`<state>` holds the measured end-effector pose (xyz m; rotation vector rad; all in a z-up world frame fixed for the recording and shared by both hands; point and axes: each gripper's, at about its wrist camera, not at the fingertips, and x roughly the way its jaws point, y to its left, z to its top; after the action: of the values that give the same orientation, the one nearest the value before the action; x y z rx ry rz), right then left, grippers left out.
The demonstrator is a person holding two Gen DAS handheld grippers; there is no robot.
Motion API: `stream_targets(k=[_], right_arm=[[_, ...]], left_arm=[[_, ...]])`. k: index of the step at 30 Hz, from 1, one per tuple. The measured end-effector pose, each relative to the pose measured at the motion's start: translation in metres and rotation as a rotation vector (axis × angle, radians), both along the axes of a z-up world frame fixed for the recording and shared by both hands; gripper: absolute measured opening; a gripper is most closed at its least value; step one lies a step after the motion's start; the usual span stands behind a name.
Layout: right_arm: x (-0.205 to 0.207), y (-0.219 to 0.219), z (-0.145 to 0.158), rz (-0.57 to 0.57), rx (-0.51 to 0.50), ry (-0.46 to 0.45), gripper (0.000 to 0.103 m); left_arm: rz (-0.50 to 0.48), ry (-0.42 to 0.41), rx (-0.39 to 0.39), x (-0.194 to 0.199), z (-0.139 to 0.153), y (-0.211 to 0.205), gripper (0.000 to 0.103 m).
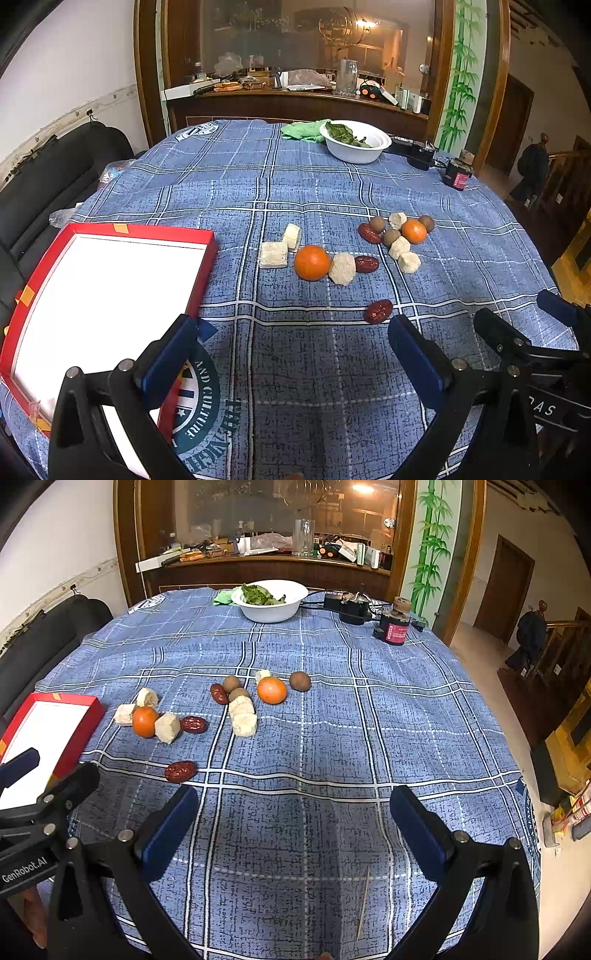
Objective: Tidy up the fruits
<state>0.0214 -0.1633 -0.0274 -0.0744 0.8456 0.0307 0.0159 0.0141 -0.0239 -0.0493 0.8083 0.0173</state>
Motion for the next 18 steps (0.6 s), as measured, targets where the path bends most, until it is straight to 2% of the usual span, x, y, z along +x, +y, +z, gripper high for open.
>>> stream_targets(k=[18], right_arm=[[-0.0012,-0.0023,-0.0024,0.003,0.003,-0.001,0.103]], left_arm=[[0.005,0.003,0.002,-0.0009,-0.0049,0.0026,0.102]])
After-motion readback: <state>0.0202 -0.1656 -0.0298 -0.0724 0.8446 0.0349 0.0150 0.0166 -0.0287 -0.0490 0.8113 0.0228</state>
